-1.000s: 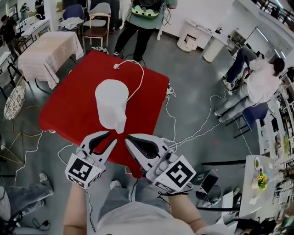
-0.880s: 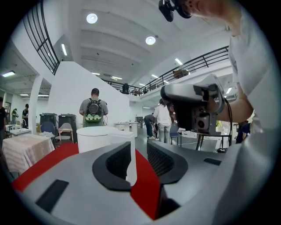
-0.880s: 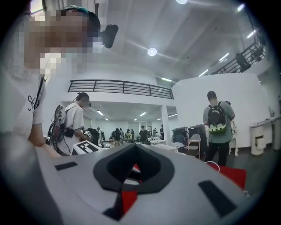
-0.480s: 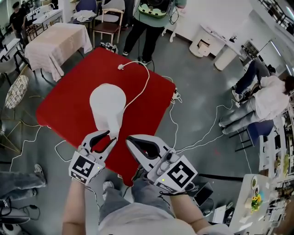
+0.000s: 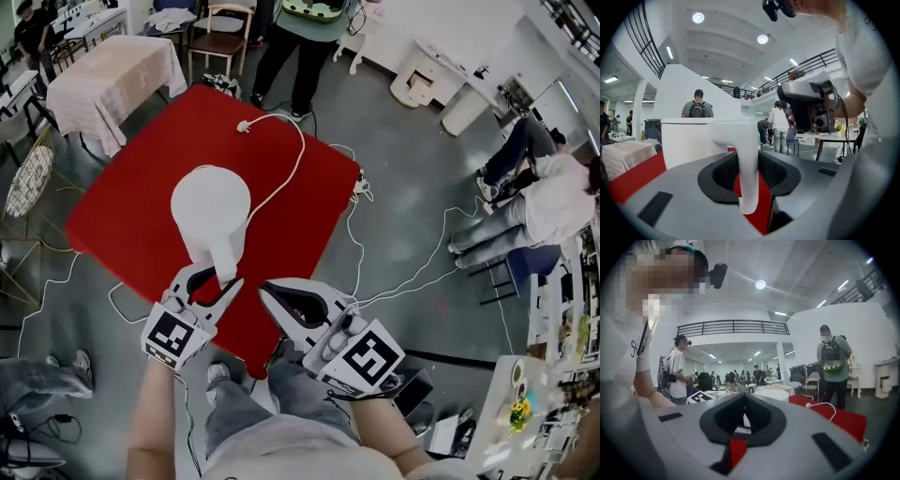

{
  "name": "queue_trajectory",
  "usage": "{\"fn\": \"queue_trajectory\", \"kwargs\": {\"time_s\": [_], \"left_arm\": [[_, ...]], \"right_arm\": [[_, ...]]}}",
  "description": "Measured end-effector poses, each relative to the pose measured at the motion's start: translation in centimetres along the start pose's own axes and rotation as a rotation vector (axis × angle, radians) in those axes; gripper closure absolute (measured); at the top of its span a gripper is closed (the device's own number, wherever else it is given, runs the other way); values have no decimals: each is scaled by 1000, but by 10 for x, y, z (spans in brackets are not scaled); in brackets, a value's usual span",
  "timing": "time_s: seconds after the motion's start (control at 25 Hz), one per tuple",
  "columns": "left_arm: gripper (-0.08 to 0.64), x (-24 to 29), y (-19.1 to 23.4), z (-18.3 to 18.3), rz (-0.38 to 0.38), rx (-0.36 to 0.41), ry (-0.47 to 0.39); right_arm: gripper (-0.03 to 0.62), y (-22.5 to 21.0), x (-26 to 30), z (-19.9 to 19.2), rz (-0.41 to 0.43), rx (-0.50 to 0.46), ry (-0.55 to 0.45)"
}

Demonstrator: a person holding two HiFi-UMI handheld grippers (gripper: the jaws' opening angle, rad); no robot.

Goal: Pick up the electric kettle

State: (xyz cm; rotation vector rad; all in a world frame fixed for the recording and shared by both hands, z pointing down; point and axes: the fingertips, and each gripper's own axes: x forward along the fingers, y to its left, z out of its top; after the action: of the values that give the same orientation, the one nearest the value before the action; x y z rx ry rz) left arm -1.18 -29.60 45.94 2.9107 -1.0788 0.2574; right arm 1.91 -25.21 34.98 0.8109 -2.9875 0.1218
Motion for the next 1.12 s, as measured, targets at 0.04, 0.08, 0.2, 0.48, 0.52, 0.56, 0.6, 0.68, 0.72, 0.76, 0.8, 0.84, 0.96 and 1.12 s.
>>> {"fn": "queue_trajectory", "kwargs": {"time_s": [0.04, 0.08, 0.2, 0.48, 0.52, 0.56, 0.6, 0.68, 0.72, 0.76, 0.8, 0.84, 0.96, 1.12], "left_arm": [[439, 2, 0, -1, -2, -5, -2], [439, 5, 0, -1, -2, -10, -7], [439, 15, -1, 0, -2, -6, -18], [440, 43, -9, 6, -19, 1, -31], [443, 45, -8, 6, -15, -3, -32], [454, 47, -6, 6, -7, -7, -37], [475, 48, -3, 6, 5, -15, -46], [523, 50, 2, 8, 29, -40, -65], [539, 50, 3, 10, 38, -54, -71], [549, 51, 5, 12, 45, -67, -75], [549, 51, 6, 13, 52, -75, -77], [551, 52, 7, 14, 59, -76, -77], [552, 52, 8, 14, 88, -55, -68], [554, 56, 8, 21, 93, -50, -58]], "right_arm": [[584, -2, -2, -2, -3, 3, 4], [584, -4, -3, -4, -7, 6, 7], [584, -9, -9, -8, -18, 7, 14], [584, -20, -25, -10, -43, 0, 30], [584, -22, -26, -11, -47, 1, 32], [584, -24, -27, -12, -50, 2, 34], [584, -26, -29, -13, -53, 2, 36], [584, -29, -32, -16, -55, 1, 40], [584, -30, -33, -16, -55, 1, 41], [584, -31, -34, -16, -55, 1, 43], [584, -32, -35, -16, -55, 1, 44], [584, -33, -36, -17, -55, 0, 46], [584, -35, -38, -18, -53, -5, 53], [584, -36, -40, -18, -50, -14, 59]]}}
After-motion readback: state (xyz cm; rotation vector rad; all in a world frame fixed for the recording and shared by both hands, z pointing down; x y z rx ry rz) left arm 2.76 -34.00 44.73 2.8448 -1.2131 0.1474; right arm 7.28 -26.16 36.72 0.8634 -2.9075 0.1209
